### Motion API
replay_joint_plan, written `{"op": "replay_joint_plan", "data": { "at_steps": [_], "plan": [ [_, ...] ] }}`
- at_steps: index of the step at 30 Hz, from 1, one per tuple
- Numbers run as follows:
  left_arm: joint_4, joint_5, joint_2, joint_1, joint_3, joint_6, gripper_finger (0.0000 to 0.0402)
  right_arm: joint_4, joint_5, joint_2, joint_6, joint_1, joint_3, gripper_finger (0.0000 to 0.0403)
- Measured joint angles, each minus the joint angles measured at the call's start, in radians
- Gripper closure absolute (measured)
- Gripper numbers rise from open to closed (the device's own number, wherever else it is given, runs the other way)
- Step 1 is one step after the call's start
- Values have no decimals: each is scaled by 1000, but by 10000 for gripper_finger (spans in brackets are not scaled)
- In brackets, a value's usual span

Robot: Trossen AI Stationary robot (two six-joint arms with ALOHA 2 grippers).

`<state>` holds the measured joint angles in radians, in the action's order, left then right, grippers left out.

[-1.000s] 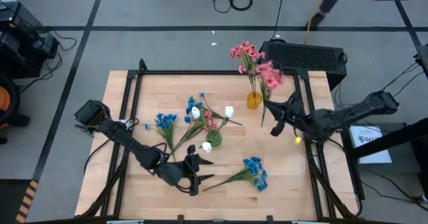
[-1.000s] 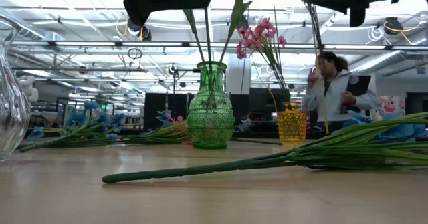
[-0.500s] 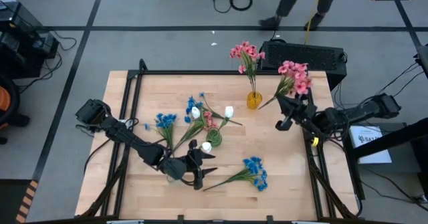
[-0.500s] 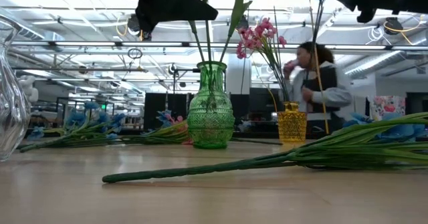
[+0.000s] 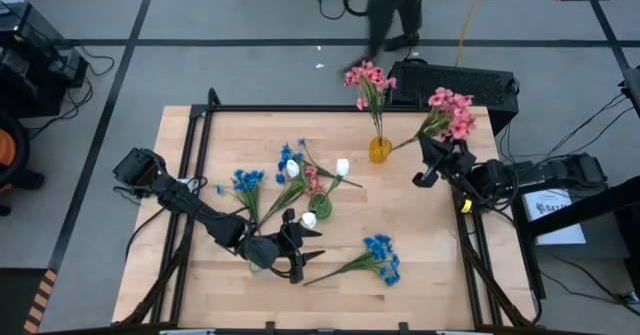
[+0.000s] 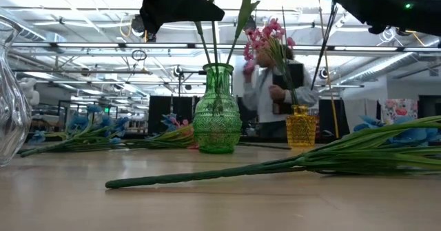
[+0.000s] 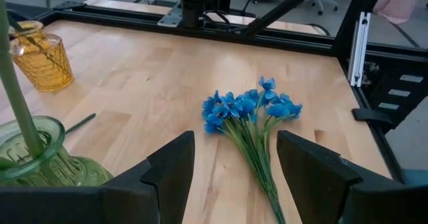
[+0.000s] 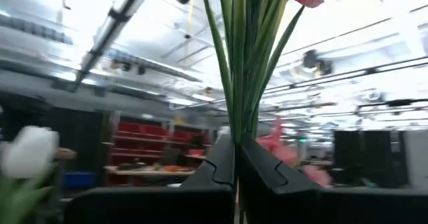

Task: Sort flowers into vase by color
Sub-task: Put the right pink flowers into the yellow vase

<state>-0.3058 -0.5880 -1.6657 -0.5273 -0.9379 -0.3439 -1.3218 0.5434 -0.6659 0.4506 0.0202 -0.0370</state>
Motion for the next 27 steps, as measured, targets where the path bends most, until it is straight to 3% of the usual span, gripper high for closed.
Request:
{"op": "replay_joint_plan", "data": {
  "at_steps": [4, 12, 27],
  "plan": [
    [0, -3, 0, 12, 0, 11, 183, 4, 0, -9, -31, -81, -5, 402],
    [-1, -6, 0, 34, 0, 17, 183, 14, -44, -78, -243, -235, -5, 403],
    [-1, -5, 0, 44, 0, 38, 183, 5, -103, -153, -371, -356, -10, 403]
  ]
}}
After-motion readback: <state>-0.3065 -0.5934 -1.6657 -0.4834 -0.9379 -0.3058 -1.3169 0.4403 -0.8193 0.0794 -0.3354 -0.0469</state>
